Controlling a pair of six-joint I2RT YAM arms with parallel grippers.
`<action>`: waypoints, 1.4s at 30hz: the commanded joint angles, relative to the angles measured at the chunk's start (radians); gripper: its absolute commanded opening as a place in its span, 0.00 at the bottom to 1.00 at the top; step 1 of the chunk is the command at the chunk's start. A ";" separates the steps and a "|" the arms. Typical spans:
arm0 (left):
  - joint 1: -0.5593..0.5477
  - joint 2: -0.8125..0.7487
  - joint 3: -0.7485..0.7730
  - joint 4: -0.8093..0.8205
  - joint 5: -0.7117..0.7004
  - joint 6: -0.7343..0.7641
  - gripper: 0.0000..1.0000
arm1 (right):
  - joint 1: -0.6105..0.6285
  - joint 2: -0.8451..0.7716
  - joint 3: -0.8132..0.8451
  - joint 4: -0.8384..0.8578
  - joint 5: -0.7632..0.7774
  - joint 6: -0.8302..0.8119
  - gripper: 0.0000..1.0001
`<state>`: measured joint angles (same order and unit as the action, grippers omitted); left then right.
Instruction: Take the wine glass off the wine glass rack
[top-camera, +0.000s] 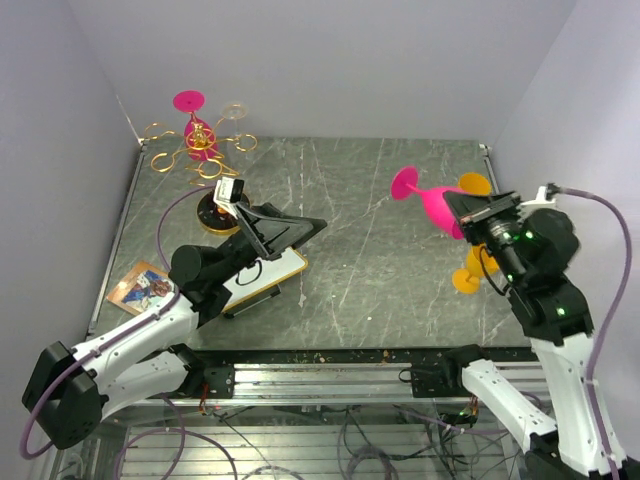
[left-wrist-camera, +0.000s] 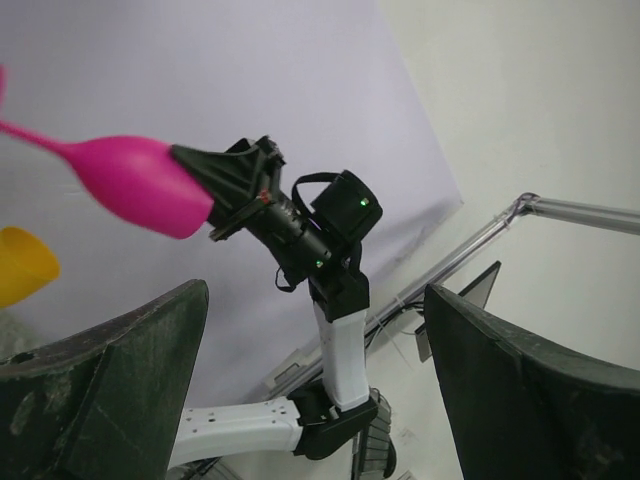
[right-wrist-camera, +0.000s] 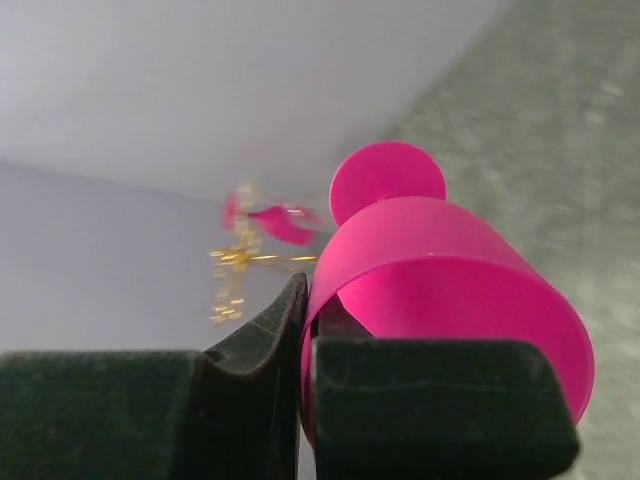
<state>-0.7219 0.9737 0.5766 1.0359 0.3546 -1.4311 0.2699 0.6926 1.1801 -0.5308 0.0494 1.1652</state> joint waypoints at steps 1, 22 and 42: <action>-0.004 -0.032 0.028 -0.073 -0.025 0.067 0.98 | 0.000 0.049 -0.078 -0.204 0.129 -0.041 0.00; -0.004 -0.172 0.105 -0.425 -0.065 0.230 0.98 | -0.067 0.898 0.285 -0.651 0.289 -0.124 0.00; -0.004 -0.271 0.159 -0.631 -0.107 0.323 0.99 | -0.112 1.073 0.447 -0.574 0.384 -0.068 0.00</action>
<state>-0.7219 0.7277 0.6827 0.4671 0.2810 -1.1584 0.1627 1.7523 1.6264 -1.1336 0.3962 1.0660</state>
